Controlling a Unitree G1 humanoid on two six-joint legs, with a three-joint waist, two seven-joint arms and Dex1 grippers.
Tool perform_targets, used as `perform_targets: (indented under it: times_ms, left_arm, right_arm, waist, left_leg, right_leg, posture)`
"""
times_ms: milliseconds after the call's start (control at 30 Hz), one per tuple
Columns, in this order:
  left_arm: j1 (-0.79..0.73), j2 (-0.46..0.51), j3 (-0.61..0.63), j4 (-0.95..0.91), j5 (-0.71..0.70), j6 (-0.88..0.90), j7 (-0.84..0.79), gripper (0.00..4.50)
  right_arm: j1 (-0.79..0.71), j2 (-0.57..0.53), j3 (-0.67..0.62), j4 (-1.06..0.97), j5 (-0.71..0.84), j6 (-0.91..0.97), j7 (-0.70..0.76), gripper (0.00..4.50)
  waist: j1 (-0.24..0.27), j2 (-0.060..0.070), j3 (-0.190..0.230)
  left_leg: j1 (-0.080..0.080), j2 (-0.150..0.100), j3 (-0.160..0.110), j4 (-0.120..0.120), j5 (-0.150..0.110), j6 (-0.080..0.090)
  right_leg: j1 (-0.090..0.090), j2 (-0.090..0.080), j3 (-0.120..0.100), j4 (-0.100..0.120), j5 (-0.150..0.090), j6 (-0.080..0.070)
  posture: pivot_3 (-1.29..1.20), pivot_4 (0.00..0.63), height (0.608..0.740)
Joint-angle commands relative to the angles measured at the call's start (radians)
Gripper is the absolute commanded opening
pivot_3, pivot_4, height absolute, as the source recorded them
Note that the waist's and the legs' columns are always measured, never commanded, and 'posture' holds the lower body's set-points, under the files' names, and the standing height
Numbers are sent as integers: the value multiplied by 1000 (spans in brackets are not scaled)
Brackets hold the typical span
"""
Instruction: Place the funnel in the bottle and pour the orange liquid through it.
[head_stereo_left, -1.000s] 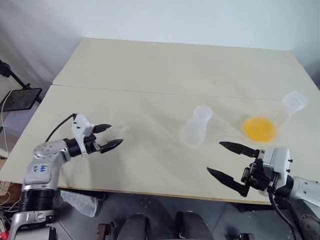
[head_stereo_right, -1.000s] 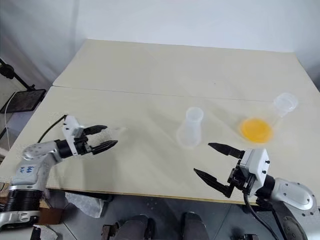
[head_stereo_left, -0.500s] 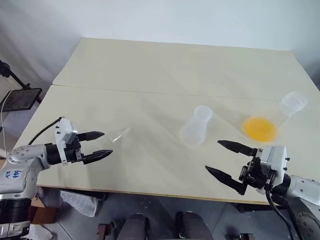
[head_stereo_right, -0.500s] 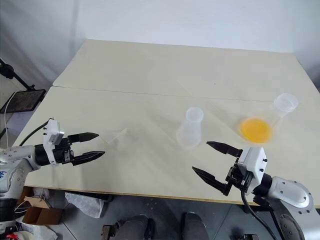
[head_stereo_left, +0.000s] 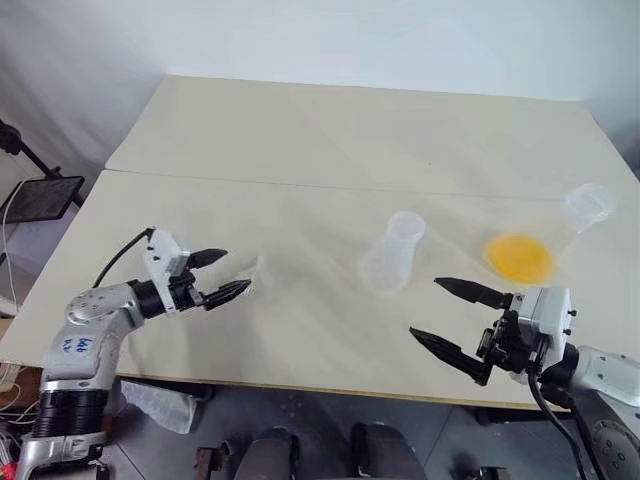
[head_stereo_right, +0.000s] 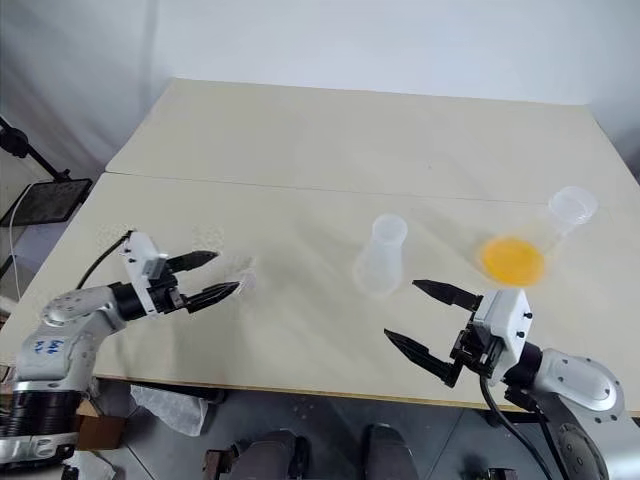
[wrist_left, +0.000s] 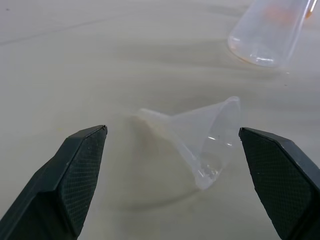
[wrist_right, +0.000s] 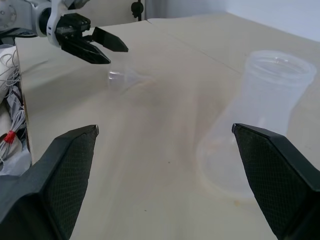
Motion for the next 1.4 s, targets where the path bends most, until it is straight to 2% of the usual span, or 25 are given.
perform_targets:
  times_ms: [33, 300, 333, 400, 800, 933, 1100, 1267, 1400]
  left_arm:
    - [-26, -7, -13, 9, 29, -27, 28, 4493]
    - [-47, -4, -22, 58, 71, -44, 68, 4493]
    - [-49, -3, -22, 66, 73, -40, 66, 4310]
    - [-53, 6, -32, 81, 77, -28, 54, 3870]
    - [-102, 6, -45, 157, 79, -32, 27, 15]
    - [-138, 29, -44, 177, 64, -33, -26, 15]
    - [-220, 119, -79, 137, -5, 39, -244, 15]
    - [-475, 136, -193, 185, -12, 210, -362, 15]
    - [-676, 90, -260, 251, -24, 342, -420, 15]
  right_arm:
    - [2, 8, -4, -24, 6, -6, -9, 4500]
    - [13, 15, -12, -33, 4, -9, -25, 4500]
    - [15, 17, -13, -34, 3, -10, -27, 4500]
    - [21, 20, -13, -38, 1, -12, -30, 4500]
    - [35, 28, -17, -39, -9, -28, -40, 4500]
    - [38, 33, -17, -36, -16, -33, -38, 4500]
    - [69, 32, -50, -43, -11, -33, -40, 4500]
    - [126, 29, -115, -51, 2, -37, -33, 4500]
    - [156, 38, -159, -62, 5, -40, -43, 4500]
  waist:
    - [0, 0, 0]
    - [0, 0, 0]
    - [0, 0, 0]
    - [0, 0, 0]
    - [8, 0, 0]
    - [11, 0, 0]
    - [12, 0, 0]
    - [25, 0, 0]
    - [20, 0, 0]
  left_leg:
    - [0, 0, 0, 0, 0, 0]
    - [0, 0, 0, 0, 0, 0]
    - [0, 0, 0, 0, 0, 0]
    - [0, 0, 0, 0, 0, 0]
    - [0, 0, 0, 0, 0, 0]
    - [0, 0, 0, 1, 0, 0]
    - [0, 0, -1, 1, 0, 0]
    - [-1, -2, -5, 2, 0, 0]
    - [-2, -4, -7, 2, 0, 1]
  right_leg:
    - [0, 0, 0, 0, 0, 0]
    - [0, 0, -1, 0, 0, 0]
    - [0, 0, -1, 0, 0, 0]
    - [0, 0, -1, 0, 0, 0]
    - [1, 0, -1, 0, 0, 0]
    - [1, 0, -1, 0, 0, 0]
    - [1, 1, -2, 0, 0, 0]
    - [3, 0, -4, -1, 0, 0]
    - [4, 1, -4, 0, 0, 0]
  posture:
    - [0, 150, 740]
    - [0, 150, 740]
    - [0, 150, 740]
    - [0, 150, 740]
    - [0, 150, 740]
    - [0, 150, 740]
    - [0, 150, 740]
    - [0, 150, 740]
    - [0, 150, 740]
